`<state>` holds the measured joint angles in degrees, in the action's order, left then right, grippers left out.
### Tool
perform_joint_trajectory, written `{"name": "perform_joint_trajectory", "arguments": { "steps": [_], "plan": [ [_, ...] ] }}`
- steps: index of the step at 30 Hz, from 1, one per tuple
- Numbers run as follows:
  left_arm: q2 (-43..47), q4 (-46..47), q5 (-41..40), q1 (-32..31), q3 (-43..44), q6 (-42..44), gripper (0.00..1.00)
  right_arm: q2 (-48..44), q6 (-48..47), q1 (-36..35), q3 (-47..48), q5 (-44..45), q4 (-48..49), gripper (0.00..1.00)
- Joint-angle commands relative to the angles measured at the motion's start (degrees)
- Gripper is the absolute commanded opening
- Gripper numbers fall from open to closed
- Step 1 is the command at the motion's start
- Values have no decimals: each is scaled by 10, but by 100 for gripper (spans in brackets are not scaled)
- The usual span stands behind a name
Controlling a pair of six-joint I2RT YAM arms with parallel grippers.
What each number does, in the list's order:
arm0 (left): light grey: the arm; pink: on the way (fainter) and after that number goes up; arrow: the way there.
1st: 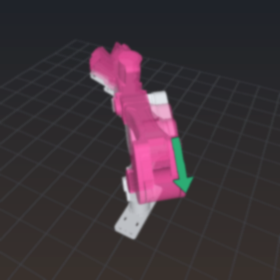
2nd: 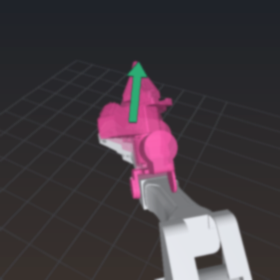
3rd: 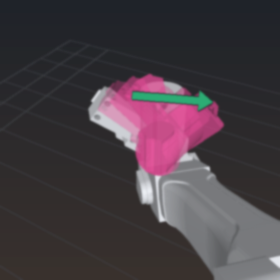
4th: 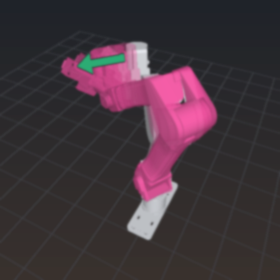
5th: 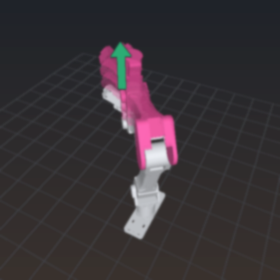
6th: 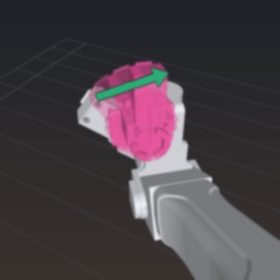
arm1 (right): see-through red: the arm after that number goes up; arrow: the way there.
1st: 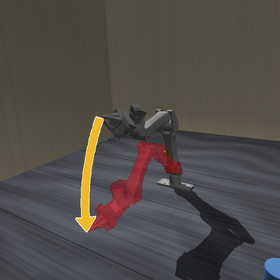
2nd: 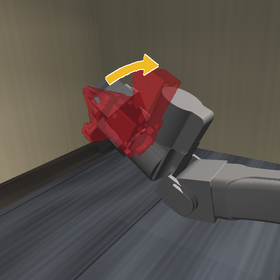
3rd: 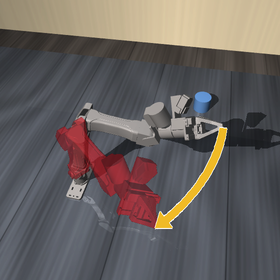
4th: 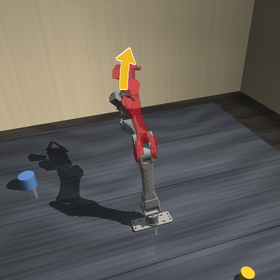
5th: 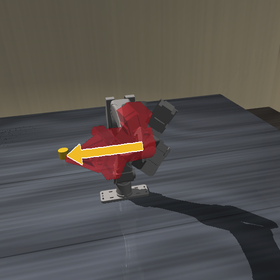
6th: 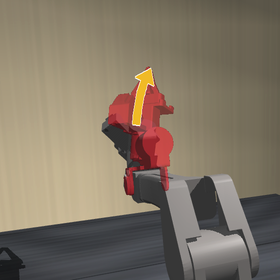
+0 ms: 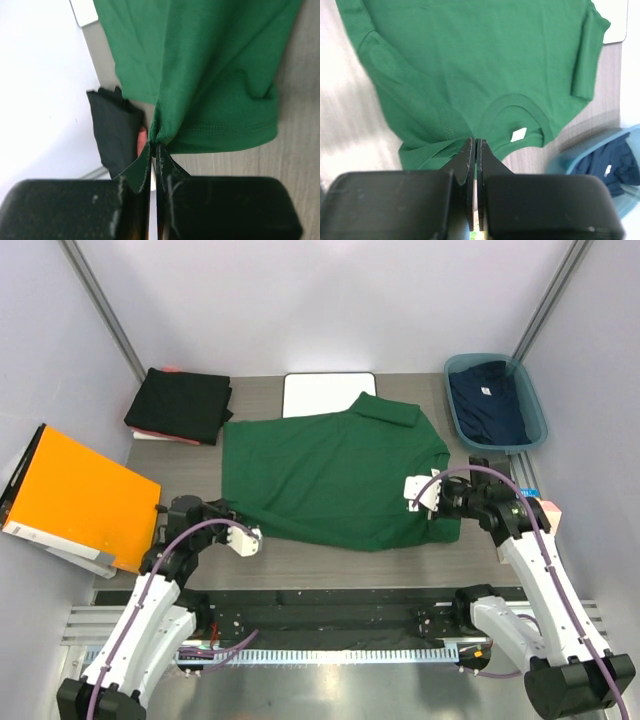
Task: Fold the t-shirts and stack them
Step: Fold the flattened tshirt in 1/3 of the way
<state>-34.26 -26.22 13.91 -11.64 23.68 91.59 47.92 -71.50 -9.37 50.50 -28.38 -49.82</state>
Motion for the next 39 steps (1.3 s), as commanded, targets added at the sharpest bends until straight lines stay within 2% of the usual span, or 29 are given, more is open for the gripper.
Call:
{"name": "perform_joint_trajectory", "arguments": {
  "steps": [1,32,39],
  "plan": [
    [-27,112,-60,8,-7,-30,0,16,-3,0,-1,18,89,1],
    [-237,172,-6,57,53,17,0,191,37,1,-20,97,457,1],
    [-281,210,-6,62,66,10,0,238,41,2,-2,97,495,1]
  ]
}}
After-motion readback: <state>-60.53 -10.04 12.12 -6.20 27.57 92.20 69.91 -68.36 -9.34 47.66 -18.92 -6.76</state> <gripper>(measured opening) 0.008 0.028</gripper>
